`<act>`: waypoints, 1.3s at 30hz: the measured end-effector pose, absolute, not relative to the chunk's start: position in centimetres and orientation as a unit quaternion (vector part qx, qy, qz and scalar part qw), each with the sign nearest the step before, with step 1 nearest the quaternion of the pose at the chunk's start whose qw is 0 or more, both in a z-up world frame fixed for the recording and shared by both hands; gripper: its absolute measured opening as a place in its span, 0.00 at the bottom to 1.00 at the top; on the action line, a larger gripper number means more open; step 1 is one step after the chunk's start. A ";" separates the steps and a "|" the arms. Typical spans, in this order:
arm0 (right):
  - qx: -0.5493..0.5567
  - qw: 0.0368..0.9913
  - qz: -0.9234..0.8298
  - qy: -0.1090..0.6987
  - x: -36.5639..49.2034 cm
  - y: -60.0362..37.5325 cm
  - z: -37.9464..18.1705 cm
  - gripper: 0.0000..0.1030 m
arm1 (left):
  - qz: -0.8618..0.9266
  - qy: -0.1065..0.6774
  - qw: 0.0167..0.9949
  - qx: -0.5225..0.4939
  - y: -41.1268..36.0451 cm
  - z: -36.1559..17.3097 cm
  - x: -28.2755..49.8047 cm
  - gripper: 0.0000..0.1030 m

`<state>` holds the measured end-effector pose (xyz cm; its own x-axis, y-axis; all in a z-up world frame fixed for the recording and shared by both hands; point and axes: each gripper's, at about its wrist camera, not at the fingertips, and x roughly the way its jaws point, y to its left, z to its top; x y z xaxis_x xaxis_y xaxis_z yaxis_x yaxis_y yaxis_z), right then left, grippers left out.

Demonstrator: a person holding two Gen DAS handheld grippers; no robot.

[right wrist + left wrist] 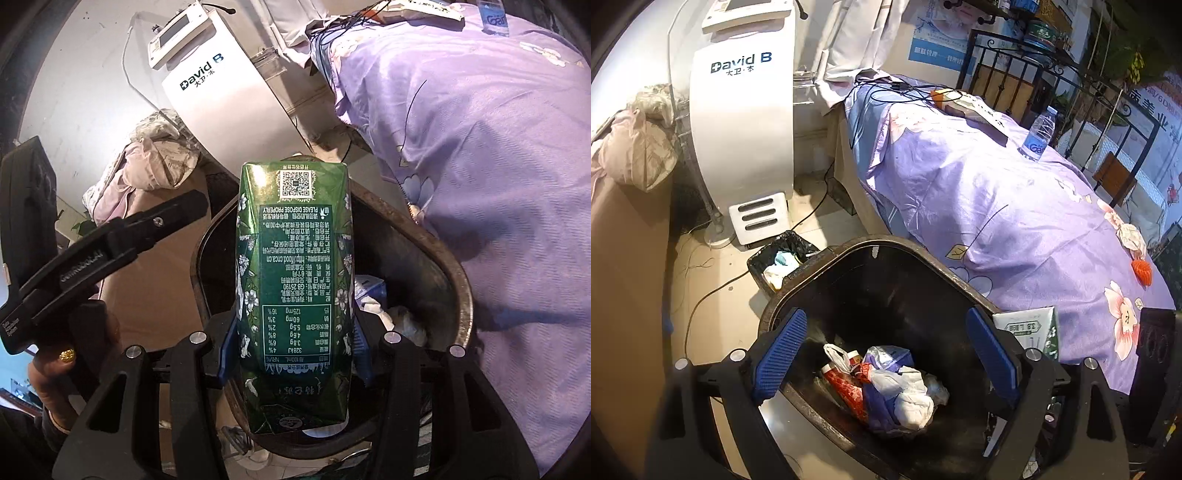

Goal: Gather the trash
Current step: 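Lower the green carton into the black bin and open the right tool, then move both tools back over the bed toward the orange net and tissue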

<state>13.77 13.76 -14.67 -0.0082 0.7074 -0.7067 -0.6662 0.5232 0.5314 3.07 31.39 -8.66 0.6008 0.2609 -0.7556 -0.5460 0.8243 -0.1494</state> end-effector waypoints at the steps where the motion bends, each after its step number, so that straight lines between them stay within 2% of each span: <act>1: 0.019 0.699 0.489 0.521 13.8 14.3 -15.0 0.48 | 0.234 0.382 0.874 -0.189 31.7 -8.7 3.0 0.84; 10: -0.019 0.685 0.490 0.539 12.8 17.0 -16.8 0.49 | 0.244 0.374 0.872 -0.198 33.1 -8.7 2.6 0.84; 12: -0.019 0.682 0.492 0.540 12.5 17.2 -16.9 0.55 | 0.244 0.374 0.872 -0.202 33.3 -8.8 2.6 0.84; 14: -0.019 0.684 0.496 0.535 12.5 17.3 -16.7 0.67 | 0.243 0.374 0.872 -0.202 33.2 -8.8 2.6 0.84; 19: -0.031 0.696 0.503 0.511 11.6 16.8 -15.9 0.68 | 0.241 0.371 0.874 -0.199 33.0 -8.6 2.9 0.84; 29: -0.009 0.736 0.486 0.472 12.0 12.0 -13.2 0.74 | 0.224 0.376 0.879 -0.190 31.7 -8.4 4.0 0.85; 35: 0.007 0.768 0.460 0.445 12.6 7.4 -10.8 0.80 | 0.175 0.389 0.889 -0.165 27.9 -8.2 6.1 0.85; 39: 0.012 0.792 0.433 0.430 13.2 3.9 -9.7 0.80 | 0.133 0.396 0.898 -0.140 24.3 -8.0 8.0 0.85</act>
